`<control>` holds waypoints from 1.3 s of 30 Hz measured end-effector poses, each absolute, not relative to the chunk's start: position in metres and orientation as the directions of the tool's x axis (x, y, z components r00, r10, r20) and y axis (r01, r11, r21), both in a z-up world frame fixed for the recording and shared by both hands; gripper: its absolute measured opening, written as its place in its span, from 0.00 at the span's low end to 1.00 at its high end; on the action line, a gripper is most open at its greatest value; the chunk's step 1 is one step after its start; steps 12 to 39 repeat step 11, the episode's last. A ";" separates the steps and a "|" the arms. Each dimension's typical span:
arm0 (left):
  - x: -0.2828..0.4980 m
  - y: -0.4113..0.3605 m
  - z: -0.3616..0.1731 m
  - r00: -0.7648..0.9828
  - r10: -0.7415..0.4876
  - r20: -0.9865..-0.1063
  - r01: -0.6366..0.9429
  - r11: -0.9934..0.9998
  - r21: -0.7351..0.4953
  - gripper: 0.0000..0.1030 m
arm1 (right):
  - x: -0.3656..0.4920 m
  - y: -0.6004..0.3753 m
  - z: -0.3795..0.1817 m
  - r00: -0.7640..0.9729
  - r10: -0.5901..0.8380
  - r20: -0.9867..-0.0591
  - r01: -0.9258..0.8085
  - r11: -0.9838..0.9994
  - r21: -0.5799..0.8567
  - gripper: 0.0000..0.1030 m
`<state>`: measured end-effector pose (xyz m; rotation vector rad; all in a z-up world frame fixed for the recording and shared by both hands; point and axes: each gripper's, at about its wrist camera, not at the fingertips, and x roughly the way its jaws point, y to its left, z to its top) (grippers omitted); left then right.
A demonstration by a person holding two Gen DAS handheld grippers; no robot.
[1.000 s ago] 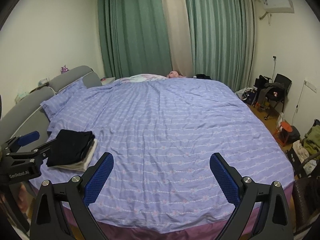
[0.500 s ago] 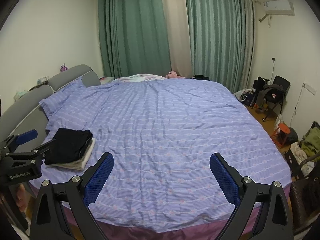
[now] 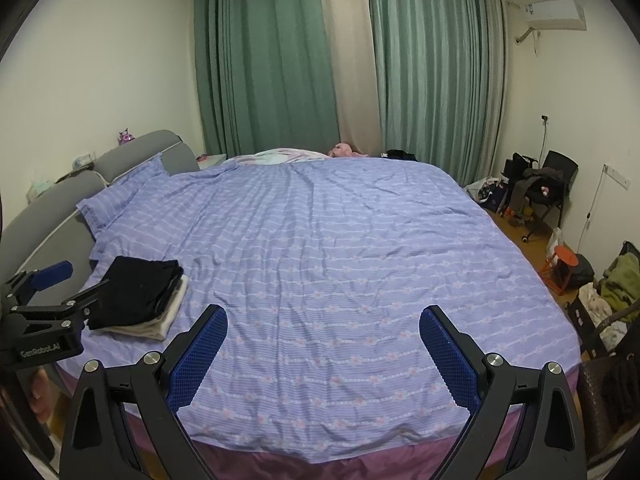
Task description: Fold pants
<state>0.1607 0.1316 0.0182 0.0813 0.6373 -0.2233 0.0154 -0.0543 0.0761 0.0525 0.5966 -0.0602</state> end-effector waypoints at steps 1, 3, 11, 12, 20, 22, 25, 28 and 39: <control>0.161 0.132 0.018 0.783 -0.176 -0.596 0.230 0.973 0.015 1.00 | 0.015 -0.055 0.076 0.825 -0.041 -0.563 0.072 0.997 0.032 0.94; 0.160 0.131 0.018 0.786 -0.167 -0.596 0.223 0.974 0.022 1.00 | 0.015 -0.056 0.076 0.824 -0.041 -0.565 0.072 0.997 0.032 0.94; 0.157 0.129 0.018 0.782 -0.166 -0.600 0.218 0.976 0.015 1.00 | 0.014 -0.063 0.074 0.821 -0.035 -0.570 0.069 0.997 0.038 0.94; 0.157 0.129 0.018 0.782 -0.166 -0.600 0.218 0.976 0.015 1.00 | 0.014 -0.063 0.074 0.821 -0.035 -0.570 0.069 0.997 0.038 0.94; 0.157 0.129 0.018 0.782 -0.166 -0.600 0.218 0.976 0.015 1.00 | 0.014 -0.063 0.074 0.821 -0.035 -0.570 0.069 0.997 0.038 0.94; 0.157 0.129 0.018 0.782 -0.166 -0.600 0.218 0.976 0.015 1.00 | 0.014 -0.063 0.074 0.821 -0.035 -0.570 0.069 0.997 0.038 0.94; 0.157 0.129 0.018 0.782 -0.166 -0.600 0.218 0.976 0.015 1.00 | 0.014 -0.063 0.074 0.821 -0.035 -0.570 0.069 0.997 0.038 0.94; 0.157 0.129 0.018 0.782 -0.166 -0.600 0.218 0.976 0.015 1.00 | 0.014 -0.063 0.074 0.821 -0.035 -0.570 0.069 0.997 0.038 0.94; 0.157 0.129 0.018 0.782 -0.166 -0.600 0.218 0.976 0.015 1.00 | 0.014 -0.063 0.074 0.821 -0.035 -0.570 0.069 0.997 0.038 0.94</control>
